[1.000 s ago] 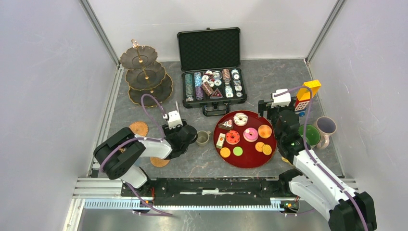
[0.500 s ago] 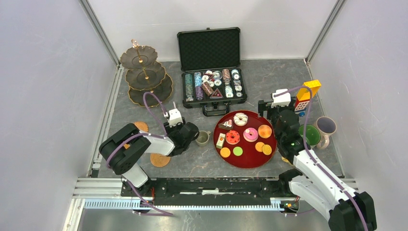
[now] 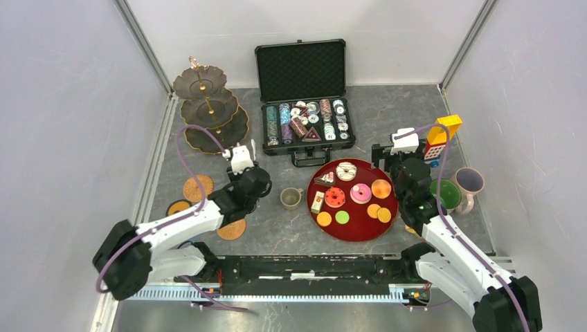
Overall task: Serve the afternoon tea
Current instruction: Adjust the clamp at the center of the board.
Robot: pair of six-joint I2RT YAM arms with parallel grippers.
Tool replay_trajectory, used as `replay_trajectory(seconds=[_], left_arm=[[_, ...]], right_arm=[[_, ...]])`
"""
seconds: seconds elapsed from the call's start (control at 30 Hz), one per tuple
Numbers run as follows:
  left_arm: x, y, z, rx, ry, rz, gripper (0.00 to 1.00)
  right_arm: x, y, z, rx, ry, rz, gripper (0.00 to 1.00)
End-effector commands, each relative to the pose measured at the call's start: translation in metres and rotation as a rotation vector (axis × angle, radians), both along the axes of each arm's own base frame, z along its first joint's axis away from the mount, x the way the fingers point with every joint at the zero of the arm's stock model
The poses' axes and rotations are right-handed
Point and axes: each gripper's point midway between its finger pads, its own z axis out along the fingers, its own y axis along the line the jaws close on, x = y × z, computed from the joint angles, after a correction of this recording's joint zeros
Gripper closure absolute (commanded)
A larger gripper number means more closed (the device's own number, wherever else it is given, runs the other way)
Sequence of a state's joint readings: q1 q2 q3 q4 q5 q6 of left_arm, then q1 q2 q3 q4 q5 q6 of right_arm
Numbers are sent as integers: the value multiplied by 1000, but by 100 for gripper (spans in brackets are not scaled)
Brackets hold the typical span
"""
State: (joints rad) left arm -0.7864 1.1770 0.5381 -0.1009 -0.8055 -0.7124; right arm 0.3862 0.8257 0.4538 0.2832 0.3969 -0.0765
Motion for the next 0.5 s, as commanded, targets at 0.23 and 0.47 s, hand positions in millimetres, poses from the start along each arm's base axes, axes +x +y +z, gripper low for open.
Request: replay_trajectory(seconds=[0.23, 0.47], left_arm=[[-61, -17, 77, 1, 247, -384, 43], [-108, -60, 117, -140, 464, -658, 45]], right_arm=[[0, -1, 16, 13, -49, -6, 2], [0, -1, 18, 13, -49, -7, 2]])
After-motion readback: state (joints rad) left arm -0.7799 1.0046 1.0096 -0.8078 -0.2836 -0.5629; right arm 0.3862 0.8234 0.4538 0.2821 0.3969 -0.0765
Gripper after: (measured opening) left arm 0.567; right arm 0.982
